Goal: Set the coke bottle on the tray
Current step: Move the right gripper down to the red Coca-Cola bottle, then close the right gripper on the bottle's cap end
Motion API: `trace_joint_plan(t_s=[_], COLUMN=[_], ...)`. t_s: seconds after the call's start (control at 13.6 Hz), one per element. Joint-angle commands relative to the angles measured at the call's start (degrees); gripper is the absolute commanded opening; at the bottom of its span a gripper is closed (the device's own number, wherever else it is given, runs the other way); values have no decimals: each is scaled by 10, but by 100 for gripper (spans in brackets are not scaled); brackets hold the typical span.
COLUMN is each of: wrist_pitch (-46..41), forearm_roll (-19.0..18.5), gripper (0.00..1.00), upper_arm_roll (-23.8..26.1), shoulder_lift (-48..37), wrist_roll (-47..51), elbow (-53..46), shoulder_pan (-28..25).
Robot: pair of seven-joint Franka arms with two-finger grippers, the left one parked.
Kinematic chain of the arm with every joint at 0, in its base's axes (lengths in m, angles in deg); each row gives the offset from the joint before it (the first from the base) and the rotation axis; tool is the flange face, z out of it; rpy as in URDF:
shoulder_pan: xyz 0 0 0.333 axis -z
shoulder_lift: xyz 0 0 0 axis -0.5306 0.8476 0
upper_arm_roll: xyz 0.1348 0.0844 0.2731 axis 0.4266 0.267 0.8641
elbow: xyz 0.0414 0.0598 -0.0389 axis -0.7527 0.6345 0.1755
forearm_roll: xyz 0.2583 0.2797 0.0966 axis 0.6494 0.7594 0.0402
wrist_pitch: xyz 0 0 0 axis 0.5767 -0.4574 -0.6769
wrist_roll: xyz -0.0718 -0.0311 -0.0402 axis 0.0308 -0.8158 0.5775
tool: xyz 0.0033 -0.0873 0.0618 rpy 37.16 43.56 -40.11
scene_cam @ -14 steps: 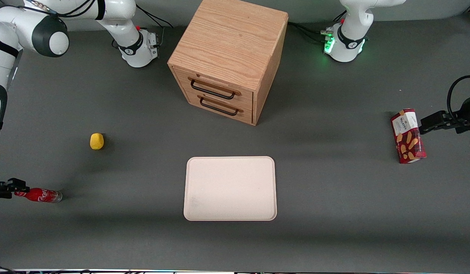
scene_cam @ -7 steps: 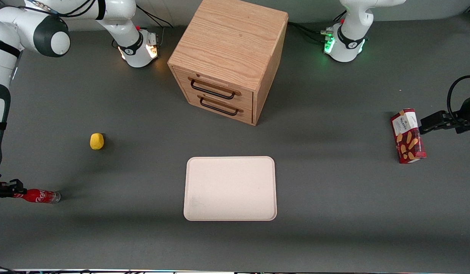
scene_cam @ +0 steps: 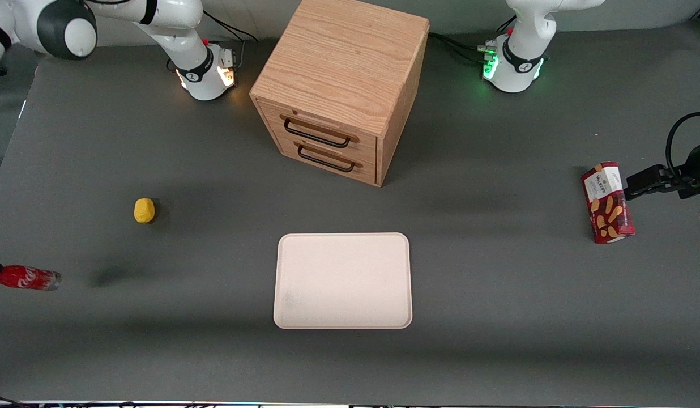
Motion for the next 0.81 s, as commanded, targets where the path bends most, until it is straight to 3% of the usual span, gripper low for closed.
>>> trace_joint_plan(t_s=[0.0, 0.44, 0.73], wrist_pitch=[-57, -132, -165], forearm_roll=[-10, -19, -17], gripper=[0, 0, 0], upper_arm_roll=[-21, -31, -32], shoulder_lift=[-75, -165, -177], wrist_roll=[-9, -4, 113], elbow=[21, 21, 22], shoulder_pan=[-18, -31, -115])
